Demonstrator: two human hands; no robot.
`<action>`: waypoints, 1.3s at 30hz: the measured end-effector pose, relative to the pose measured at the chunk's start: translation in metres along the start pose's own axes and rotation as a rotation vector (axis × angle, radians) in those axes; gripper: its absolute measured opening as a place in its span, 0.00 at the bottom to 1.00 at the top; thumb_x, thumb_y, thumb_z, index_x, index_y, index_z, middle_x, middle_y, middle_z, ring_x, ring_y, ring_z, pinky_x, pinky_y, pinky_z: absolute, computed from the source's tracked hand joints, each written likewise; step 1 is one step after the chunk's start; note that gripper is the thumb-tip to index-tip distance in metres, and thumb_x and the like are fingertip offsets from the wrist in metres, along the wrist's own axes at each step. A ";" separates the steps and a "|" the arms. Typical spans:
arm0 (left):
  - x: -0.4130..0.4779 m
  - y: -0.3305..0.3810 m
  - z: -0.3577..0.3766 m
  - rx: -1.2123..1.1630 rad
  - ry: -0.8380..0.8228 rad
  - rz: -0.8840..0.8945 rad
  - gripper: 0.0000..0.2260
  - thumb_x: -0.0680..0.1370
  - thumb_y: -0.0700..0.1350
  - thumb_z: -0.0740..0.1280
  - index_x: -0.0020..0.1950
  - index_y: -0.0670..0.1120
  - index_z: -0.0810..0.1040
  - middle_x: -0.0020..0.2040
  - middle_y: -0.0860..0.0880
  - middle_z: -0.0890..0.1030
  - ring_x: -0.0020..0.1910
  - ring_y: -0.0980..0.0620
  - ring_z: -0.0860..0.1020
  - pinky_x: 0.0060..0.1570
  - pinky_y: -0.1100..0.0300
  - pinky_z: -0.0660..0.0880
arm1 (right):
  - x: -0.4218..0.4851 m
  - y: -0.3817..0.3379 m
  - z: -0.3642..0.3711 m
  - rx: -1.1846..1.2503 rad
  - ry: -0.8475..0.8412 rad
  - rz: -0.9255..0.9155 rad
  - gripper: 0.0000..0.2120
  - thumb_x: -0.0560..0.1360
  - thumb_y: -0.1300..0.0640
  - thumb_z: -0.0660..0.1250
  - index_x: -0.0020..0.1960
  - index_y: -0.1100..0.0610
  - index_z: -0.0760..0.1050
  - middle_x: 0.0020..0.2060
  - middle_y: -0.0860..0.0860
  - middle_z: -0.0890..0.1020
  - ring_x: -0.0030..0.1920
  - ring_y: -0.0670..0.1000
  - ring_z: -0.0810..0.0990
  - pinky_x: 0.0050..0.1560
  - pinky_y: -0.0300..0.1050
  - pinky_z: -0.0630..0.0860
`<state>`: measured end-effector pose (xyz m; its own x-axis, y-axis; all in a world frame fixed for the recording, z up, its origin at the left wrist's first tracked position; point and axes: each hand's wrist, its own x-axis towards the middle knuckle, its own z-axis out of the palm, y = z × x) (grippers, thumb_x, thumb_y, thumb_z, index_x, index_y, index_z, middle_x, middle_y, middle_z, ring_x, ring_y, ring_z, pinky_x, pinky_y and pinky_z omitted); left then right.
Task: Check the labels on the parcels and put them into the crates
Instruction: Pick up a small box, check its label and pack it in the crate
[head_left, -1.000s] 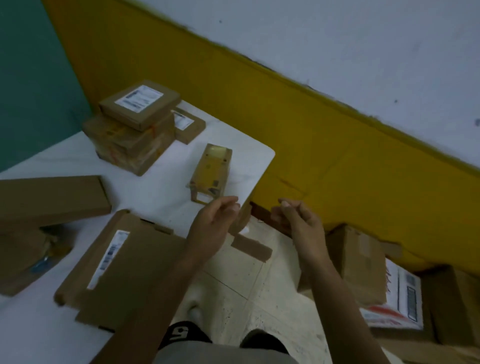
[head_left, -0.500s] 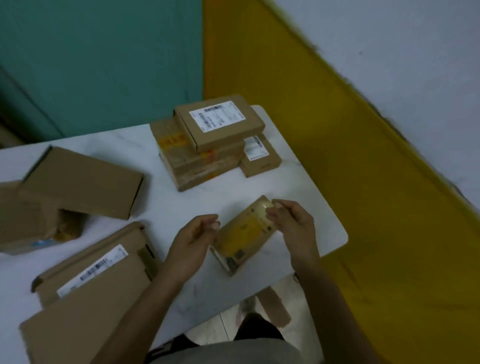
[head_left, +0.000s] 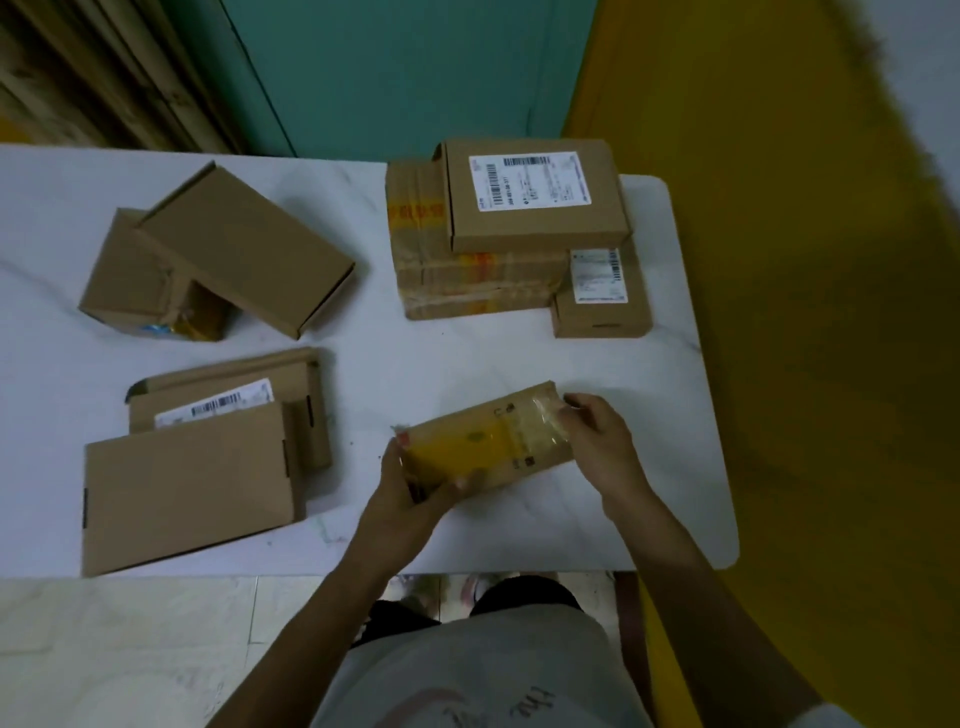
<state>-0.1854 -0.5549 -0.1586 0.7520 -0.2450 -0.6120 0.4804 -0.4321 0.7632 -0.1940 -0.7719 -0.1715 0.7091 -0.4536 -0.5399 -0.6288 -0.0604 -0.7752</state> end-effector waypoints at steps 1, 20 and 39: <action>0.001 0.001 0.000 0.026 0.028 0.064 0.40 0.70 0.52 0.72 0.75 0.53 0.53 0.63 0.54 0.72 0.52 0.60 0.77 0.45 0.68 0.75 | -0.003 -0.005 0.000 0.042 0.021 -0.044 0.16 0.79 0.51 0.63 0.64 0.55 0.74 0.57 0.50 0.79 0.53 0.44 0.78 0.42 0.32 0.72; -0.026 0.051 -0.069 -0.324 0.135 0.357 0.31 0.71 0.71 0.60 0.51 0.44 0.77 0.35 0.44 0.83 0.34 0.48 0.81 0.35 0.61 0.79 | -0.032 -0.085 0.005 0.097 0.070 -0.511 0.03 0.74 0.51 0.71 0.48 0.45 0.80 0.42 0.41 0.85 0.45 0.43 0.84 0.39 0.36 0.79; -0.026 0.051 -0.126 -0.407 -0.410 0.081 0.24 0.64 0.64 0.71 0.56 0.57 0.80 0.54 0.44 0.83 0.51 0.42 0.82 0.42 0.53 0.80 | -0.074 -0.101 0.041 0.624 0.041 -0.320 0.17 0.70 0.41 0.67 0.54 0.49 0.81 0.53 0.52 0.84 0.56 0.52 0.81 0.54 0.51 0.78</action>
<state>-0.1235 -0.4608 -0.0776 0.5966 -0.6143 -0.5164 0.6242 -0.0492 0.7797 -0.1699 -0.6963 -0.0670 0.8083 -0.5329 -0.2504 -0.0821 0.3192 -0.9441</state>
